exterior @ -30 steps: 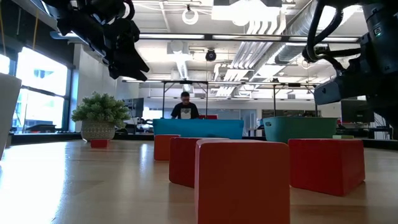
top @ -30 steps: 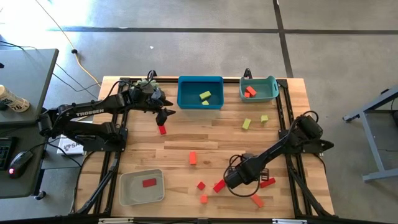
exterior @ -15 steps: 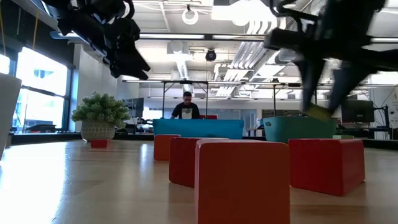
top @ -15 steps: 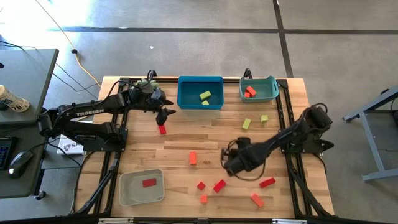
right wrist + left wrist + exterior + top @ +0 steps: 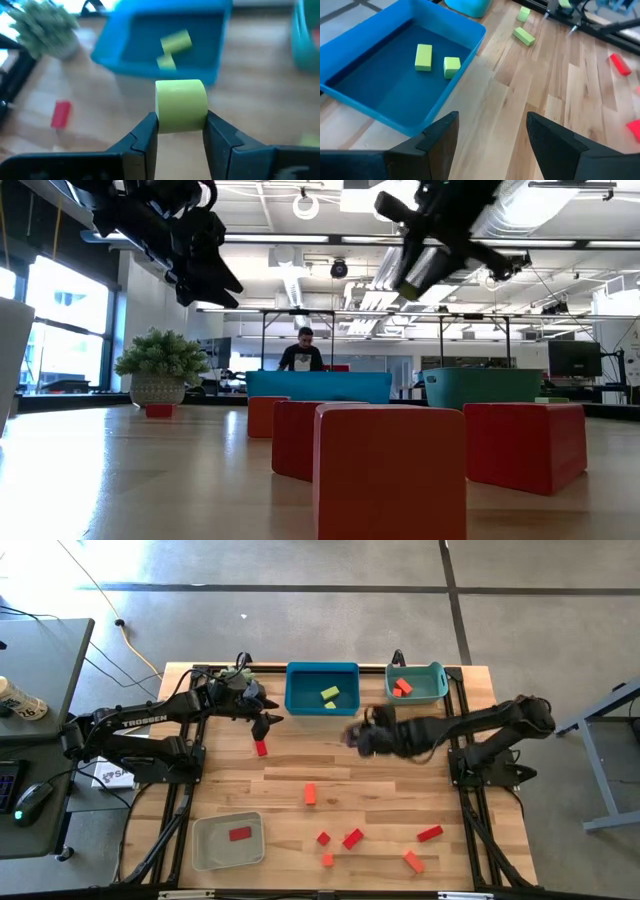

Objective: Sort & place blocks by color
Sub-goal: Put the green block into the blue bin

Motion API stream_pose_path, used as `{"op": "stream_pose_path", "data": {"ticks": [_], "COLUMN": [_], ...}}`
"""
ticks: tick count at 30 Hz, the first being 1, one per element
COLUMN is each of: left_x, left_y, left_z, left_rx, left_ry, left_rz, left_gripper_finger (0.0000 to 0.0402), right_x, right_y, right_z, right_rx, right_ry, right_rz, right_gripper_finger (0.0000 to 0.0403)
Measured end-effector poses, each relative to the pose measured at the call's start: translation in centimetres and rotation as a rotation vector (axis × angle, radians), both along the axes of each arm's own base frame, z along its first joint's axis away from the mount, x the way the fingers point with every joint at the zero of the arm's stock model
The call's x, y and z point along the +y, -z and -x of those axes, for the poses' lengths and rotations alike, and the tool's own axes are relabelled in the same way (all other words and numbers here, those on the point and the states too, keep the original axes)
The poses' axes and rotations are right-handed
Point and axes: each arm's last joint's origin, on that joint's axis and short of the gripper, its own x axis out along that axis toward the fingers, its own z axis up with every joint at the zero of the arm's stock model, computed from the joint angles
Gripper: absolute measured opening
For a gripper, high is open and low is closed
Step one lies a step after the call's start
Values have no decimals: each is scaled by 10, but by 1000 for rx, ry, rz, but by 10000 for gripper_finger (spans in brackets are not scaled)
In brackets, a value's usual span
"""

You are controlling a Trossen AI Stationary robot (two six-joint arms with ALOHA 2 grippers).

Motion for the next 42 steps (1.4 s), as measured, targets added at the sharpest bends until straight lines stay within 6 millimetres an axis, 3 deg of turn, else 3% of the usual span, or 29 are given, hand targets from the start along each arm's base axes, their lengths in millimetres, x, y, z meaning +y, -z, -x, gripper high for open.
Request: {"op": "stream_pose_path", "data": {"ticks": [9,14,20,32,42], "left_x": [0,1,3,2,0], "left_y": [0,1,1,3,8], "left_z": [0,1,2,3,6], "left_rx": [-44,-54,-90,-109,-33], "left_ry": [-91,-194,-325,-393,-379], "left_rz": [128,180,256,341,337], "left_gripper_finger": [223,223,223,223,223], "right_x": [-93,-138,-173,-193,-193], "right_y": [-27,-27,-10,55,76], "right_z": [-19,-12,-6,-28,-33], "right_rx": [-36,-18,2,29,16], "right_ry": [-227,-253,-274,-345,-353], "right_rz": [267,298,227,-23,-152], "right_gripper_finger": [99,99,99,99,120]}}
